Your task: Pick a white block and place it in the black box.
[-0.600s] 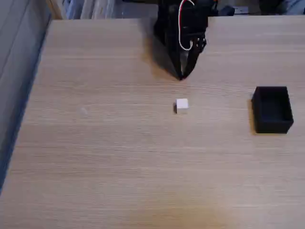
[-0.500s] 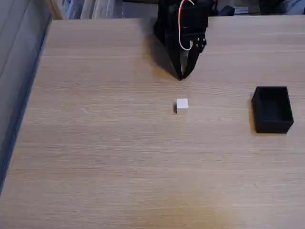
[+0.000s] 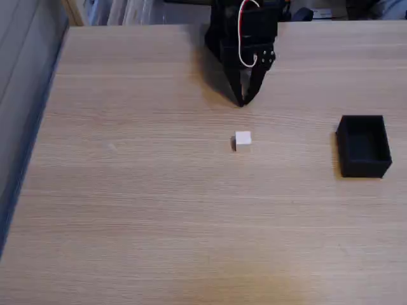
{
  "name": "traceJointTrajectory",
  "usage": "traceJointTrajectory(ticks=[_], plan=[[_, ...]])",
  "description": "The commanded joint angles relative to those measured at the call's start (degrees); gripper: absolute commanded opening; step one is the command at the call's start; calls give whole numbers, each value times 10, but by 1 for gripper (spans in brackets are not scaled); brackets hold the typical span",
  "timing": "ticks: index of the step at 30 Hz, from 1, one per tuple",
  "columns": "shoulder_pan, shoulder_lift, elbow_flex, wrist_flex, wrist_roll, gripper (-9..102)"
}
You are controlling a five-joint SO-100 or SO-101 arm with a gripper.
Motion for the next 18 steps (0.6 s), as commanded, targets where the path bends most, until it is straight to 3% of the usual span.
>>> traceJointTrajectory(ticks=[1,18], plan=[[4,3,9,3,-1,0],[6,3,9,2,12,0]])
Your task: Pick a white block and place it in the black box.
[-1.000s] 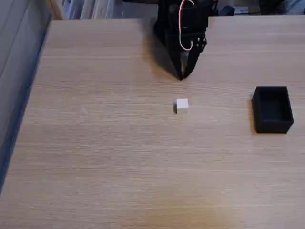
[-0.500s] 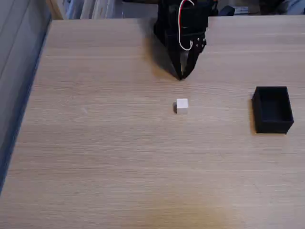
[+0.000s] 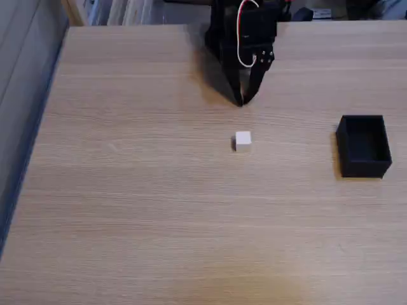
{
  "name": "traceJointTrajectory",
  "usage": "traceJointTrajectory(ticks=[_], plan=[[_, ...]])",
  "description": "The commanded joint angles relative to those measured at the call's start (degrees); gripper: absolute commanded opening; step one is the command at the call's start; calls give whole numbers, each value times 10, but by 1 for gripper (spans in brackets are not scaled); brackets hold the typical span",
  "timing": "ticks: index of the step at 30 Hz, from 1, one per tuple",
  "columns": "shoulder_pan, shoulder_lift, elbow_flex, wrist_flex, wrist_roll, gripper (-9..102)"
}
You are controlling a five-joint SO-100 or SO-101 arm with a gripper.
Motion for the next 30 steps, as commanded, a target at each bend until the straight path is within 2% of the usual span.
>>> traceJointTrajectory(ticks=[1,21,30], plan=[[0,3,9,1,3,0],[0,-11,0,-1,-7,0],[9,-121,-59,-76,-14,0]])
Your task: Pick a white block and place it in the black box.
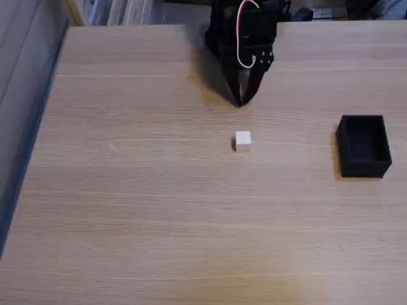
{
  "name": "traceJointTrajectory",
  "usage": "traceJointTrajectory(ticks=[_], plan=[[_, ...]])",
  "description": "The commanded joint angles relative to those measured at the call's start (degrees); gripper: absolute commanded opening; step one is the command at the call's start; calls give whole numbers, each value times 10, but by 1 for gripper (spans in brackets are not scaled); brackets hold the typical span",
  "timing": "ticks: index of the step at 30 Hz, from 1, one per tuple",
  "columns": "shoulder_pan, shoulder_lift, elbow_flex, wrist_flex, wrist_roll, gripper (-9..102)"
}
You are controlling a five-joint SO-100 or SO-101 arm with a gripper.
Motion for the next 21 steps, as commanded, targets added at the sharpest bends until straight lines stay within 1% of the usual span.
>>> traceJointTrajectory(ticks=[1,6,12,16,21], plan=[[0,-61,-43,-40,-3,0],[-4,-172,-108,-82,4,0],[-9,-357,-215,-120,47,0],[0,-426,-254,-143,53,1],[18,-474,-272,-173,58,9]])
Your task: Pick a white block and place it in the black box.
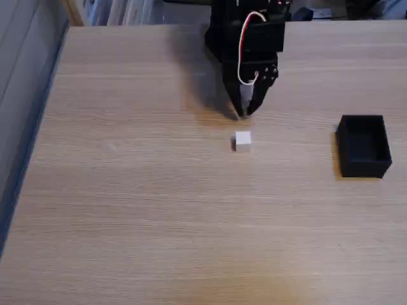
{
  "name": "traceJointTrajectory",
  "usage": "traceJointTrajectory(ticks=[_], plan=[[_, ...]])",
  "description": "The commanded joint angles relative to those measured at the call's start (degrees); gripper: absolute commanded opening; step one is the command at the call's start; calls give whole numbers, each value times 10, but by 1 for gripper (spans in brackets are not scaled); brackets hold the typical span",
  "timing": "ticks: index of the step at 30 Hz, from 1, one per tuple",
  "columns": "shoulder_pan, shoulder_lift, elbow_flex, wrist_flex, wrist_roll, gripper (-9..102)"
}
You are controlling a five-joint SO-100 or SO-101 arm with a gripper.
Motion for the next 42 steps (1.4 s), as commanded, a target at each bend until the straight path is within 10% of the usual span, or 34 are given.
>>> traceJointTrajectory(ticks=[1,29,35,42], plan=[[12,-26,-27,-18,6,11],[66,-248,-140,-131,-19,25],[69,-254,-142,-130,-27,1],[54,-214,-129,-107,-13,0]])
